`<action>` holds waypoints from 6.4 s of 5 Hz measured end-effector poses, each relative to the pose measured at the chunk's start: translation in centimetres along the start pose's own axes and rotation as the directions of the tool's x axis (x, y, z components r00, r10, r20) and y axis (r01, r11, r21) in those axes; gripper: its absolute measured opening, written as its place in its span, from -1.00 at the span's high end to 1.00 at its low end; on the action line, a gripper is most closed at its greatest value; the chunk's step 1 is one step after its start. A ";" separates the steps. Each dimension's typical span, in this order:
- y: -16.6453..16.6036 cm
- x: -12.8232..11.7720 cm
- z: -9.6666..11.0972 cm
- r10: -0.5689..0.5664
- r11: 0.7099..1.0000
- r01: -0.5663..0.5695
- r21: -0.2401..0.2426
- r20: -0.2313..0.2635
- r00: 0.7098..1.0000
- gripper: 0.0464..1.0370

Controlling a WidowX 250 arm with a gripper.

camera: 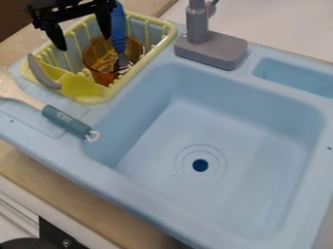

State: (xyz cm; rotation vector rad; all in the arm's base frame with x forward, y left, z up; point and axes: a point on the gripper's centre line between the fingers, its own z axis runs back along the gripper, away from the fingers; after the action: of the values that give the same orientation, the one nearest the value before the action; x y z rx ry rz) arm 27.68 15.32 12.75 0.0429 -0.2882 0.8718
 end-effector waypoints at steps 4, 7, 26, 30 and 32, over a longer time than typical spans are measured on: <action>-0.2 -0.4 -1.5 -0.004 1.000 0.004 -0.020 -0.029 1.000 -0.93; -0.3 -0.5 -3.7 -0.010 1.000 0.010 -0.015 -0.042 0.999 -0.92; -0.9 -9.6 10.1 0.122 0.969 -0.148 -0.199 -0.136 0.983 0.98; -8.3 -17.1 5.9 0.168 0.977 -0.188 -0.102 -0.175 0.970 0.98; -12.3 -17.5 4.6 0.175 0.971 -0.196 -0.139 -0.148 0.973 0.98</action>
State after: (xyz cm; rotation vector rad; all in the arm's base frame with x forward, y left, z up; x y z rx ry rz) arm 25.31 -6.38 13.52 -0.1883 -0.2341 1.0315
